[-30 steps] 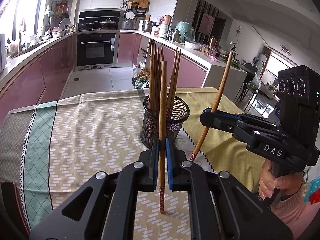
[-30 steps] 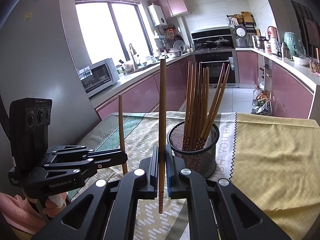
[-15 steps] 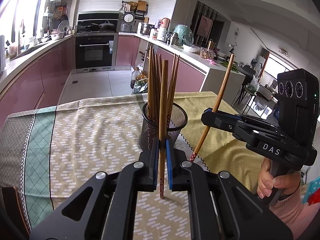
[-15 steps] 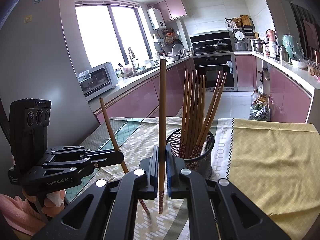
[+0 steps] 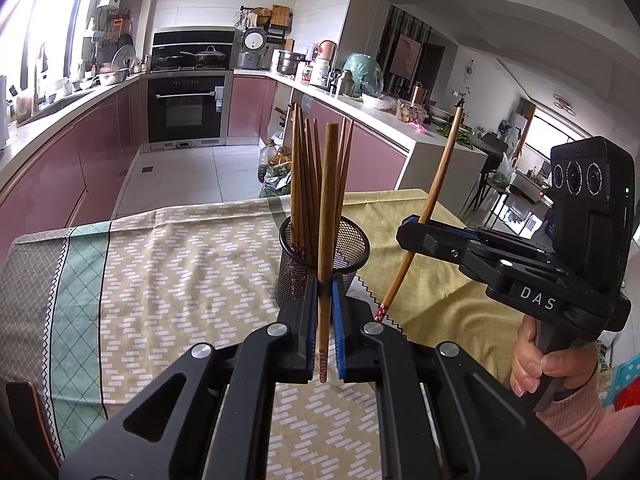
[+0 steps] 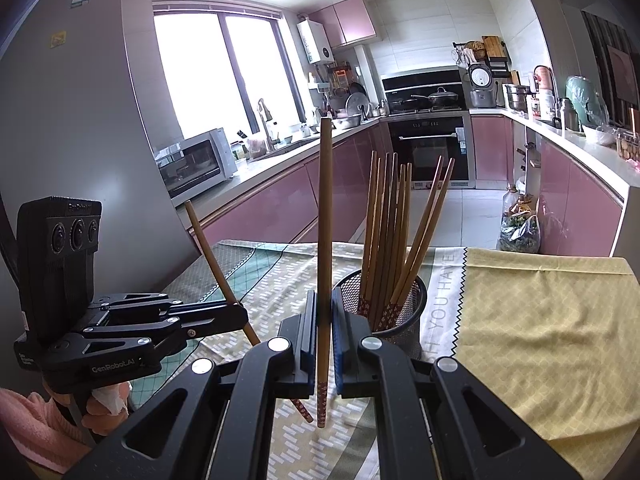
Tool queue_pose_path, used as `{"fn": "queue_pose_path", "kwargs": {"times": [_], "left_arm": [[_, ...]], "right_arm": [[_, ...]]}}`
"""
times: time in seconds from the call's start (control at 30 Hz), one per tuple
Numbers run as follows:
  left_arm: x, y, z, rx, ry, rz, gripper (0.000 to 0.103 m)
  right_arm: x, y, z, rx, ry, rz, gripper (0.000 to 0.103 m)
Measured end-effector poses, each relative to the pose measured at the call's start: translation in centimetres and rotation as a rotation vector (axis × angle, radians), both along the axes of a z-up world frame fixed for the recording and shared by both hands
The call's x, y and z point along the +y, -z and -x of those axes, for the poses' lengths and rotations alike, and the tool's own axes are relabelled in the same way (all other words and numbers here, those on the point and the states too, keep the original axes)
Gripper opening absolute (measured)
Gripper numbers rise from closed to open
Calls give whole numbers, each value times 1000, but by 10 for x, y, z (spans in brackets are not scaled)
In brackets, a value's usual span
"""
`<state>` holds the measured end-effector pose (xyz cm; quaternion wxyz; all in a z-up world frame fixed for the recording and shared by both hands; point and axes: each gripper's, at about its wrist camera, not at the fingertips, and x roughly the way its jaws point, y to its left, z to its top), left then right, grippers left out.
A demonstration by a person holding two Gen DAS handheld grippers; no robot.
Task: Organize utensils
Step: 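Carry both upright chopsticks over the black mesh cup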
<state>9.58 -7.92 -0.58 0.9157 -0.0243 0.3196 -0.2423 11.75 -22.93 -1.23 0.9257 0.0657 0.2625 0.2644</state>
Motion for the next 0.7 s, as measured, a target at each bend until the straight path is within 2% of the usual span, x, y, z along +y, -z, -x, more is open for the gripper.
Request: {"fn": "queue_pose_path", "kwargs": {"times": [0.7], "left_arm": [[5,-31,2,-56,20,34,8]], "right_arm": [[1,-17,-2,-52,0,8,6]]}}
